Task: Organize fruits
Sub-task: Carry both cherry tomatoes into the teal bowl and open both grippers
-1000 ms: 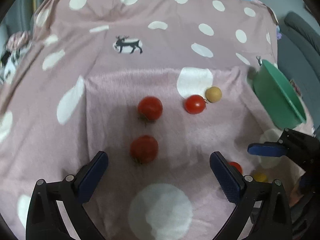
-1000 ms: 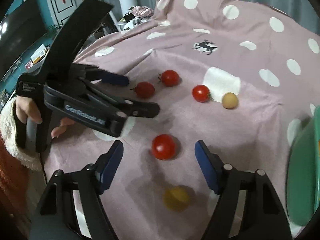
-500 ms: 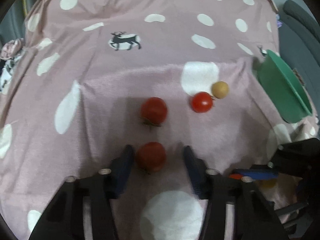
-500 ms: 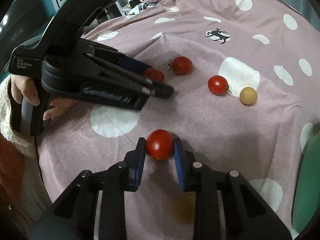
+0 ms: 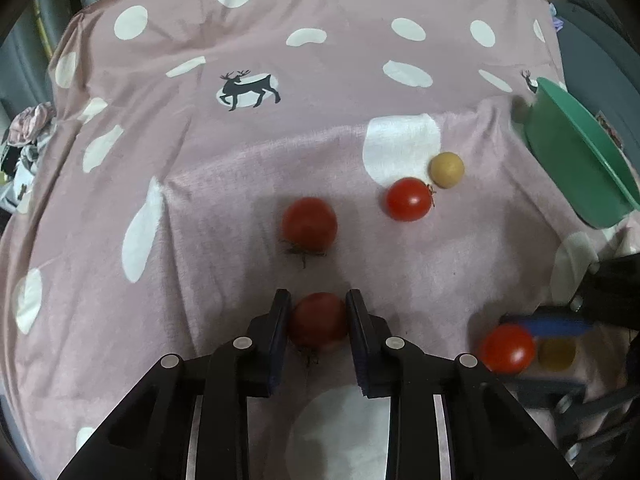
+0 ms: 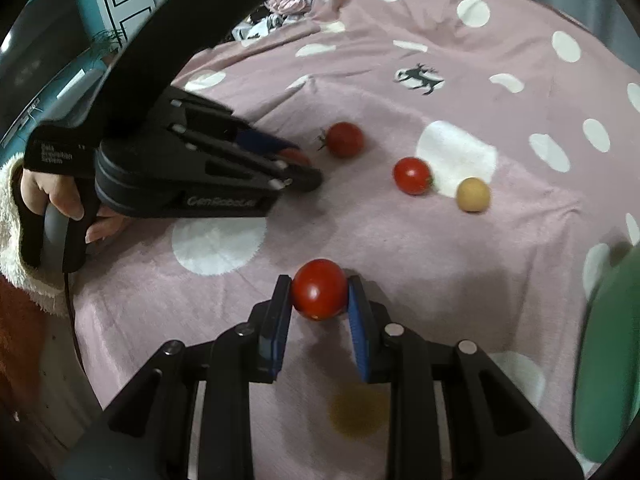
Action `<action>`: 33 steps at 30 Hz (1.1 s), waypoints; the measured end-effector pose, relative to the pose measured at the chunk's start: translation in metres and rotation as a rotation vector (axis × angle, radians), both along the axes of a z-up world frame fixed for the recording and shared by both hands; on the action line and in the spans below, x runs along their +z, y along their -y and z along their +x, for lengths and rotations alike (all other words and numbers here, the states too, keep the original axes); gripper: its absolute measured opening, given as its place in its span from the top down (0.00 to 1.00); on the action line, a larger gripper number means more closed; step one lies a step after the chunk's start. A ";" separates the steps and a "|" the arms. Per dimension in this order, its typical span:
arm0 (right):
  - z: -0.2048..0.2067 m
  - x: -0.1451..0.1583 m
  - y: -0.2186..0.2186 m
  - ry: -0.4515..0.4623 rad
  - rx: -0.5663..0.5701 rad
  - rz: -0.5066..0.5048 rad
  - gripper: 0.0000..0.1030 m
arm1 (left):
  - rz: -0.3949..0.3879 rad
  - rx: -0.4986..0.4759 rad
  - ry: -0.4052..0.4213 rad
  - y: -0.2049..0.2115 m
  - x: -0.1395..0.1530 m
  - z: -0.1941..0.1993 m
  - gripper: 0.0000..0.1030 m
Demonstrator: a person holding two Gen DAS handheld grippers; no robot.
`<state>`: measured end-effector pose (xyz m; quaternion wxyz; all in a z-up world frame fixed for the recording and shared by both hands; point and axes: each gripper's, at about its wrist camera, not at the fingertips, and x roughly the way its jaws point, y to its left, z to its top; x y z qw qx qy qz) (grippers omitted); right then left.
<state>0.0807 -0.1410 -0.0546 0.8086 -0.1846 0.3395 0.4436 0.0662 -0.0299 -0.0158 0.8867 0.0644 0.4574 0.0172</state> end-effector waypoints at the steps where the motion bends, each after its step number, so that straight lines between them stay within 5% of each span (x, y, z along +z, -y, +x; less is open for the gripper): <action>1: 0.000 0.003 0.004 0.011 -0.002 0.009 0.73 | 0.005 0.008 0.004 0.000 0.000 -0.002 0.72; 10: -0.001 0.043 0.076 0.112 -0.088 0.132 0.73 | -0.050 0.010 0.134 0.029 0.043 -0.021 0.72; 18: 0.024 0.072 0.193 0.170 -0.395 0.248 0.73 | -0.080 -0.180 0.287 0.158 0.081 0.002 0.72; 25: 0.057 0.056 0.301 0.063 -0.649 0.406 0.73 | -0.148 -0.296 0.242 0.251 0.062 0.050 0.72; 33: 0.063 0.035 0.312 0.006 -0.666 0.373 0.72 | -0.146 -0.275 0.214 0.277 0.046 0.063 0.72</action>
